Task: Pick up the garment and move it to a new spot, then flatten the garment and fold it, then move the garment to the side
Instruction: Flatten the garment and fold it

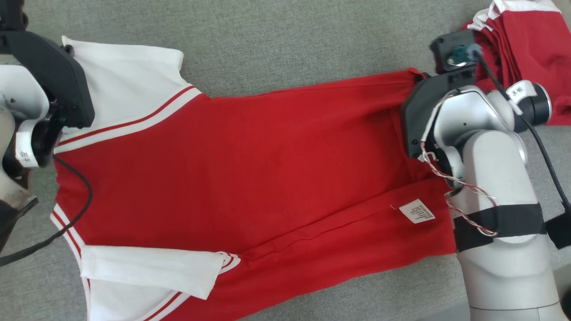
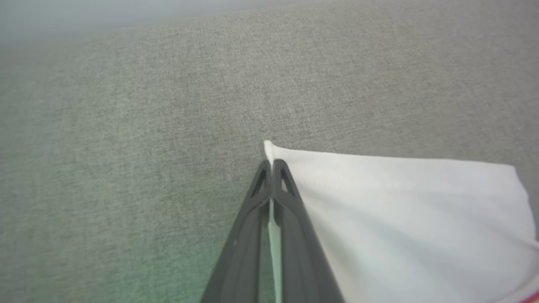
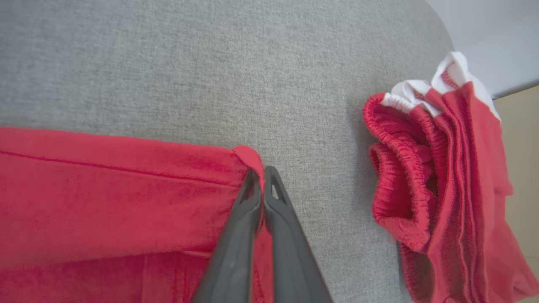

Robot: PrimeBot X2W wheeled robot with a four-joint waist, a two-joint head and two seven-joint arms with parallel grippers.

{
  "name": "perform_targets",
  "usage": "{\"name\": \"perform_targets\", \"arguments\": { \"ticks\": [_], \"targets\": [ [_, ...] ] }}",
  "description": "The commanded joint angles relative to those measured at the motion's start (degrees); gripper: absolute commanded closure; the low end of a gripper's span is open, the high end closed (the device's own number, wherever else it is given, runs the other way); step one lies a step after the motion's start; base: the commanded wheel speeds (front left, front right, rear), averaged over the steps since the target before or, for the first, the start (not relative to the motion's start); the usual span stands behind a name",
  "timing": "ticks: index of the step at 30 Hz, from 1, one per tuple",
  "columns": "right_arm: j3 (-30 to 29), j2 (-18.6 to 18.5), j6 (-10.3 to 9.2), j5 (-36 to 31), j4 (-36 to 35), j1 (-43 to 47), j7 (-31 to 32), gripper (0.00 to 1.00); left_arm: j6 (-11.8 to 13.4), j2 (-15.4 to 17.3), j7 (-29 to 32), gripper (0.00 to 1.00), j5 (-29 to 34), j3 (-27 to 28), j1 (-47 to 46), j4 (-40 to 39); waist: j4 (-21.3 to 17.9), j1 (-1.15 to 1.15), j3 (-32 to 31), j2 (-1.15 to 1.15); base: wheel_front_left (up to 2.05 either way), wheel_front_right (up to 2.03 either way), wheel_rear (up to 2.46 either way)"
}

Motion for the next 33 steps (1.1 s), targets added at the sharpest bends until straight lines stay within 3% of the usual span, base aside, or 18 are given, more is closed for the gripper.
{"name": "perform_targets", "arguments": {
  "ticks": [1, 5, 9, 13, 19, 25, 33],
  "targets": [
    [-1.1, 0.7, -0.14, 0.5, -0.2, 0.8, -0.8, 1.0, 0.1, 0.6, -0.7, 1.0, 0.1, 0.3, 1.1, 0.1, 0.3, 0.0, -0.3, 0.0, 0.0, 0.0, 0.0],
    [-7.0, 2.2, -0.14, 3.8, 0.3, 1.7, -3.2, 1.0, -0.1, 1.0, -4.3, 1.0, 0.1, 1.3, 2.1, -0.1, 1.0, 0.0, -1.3, 0.0, 0.0, 0.0, 0.0],
    [-16.2, 2.9, -0.14, 13.9, 3.0, 1.3, -4.2, 1.0, -0.2, 1.2, -7.9, 1.0, -0.6, 2.6, 4.0, 0.5, 1.9, 0.0, -2.3, 0.0, 0.0, 0.0, 0.0],
    [-20.4, 2.9, -0.14, 21.4, 7.7, 0.5, -5.6, 1.0, -0.6, 0.8, -10.3, 1.0, -1.6, 3.4, 6.2, 1.5, 2.8, 0.0, -3.7, 0.0, 0.0, 0.0, 0.0],
    [-20.8, 3.0, -0.14, 29.2, 12.7, -0.1, -6.9, 1.0, -2.6, -0.9, -14.4, 1.0, -4.9, 5.3, 9.8, 0.1, 3.9, 0.0, -6.0, 0.0, 0.0, 0.0, 0.0],
    [-21.9, 3.0, -0.14, 40.1, 15.0, 2.1, -7.4, 1.0, -5.5, -3.5, -21.1, 1.0, -10.2, 8.7, 17.2, -6.2, 5.7, 0.0, -10.1, 0.0, 0.0, 0.0, 0.0],
    [-23.4, 3.0, -0.13, 45.9, 12.3, 6.3, -8.2, 1.0, -5.8, -4.6, -29.1, 1.0, -11.9, 10.7, 26.8, -14.2, 7.2, 0.0, -13.6, 0.0, 0.0, 0.0, 0.0]
  ]
}}
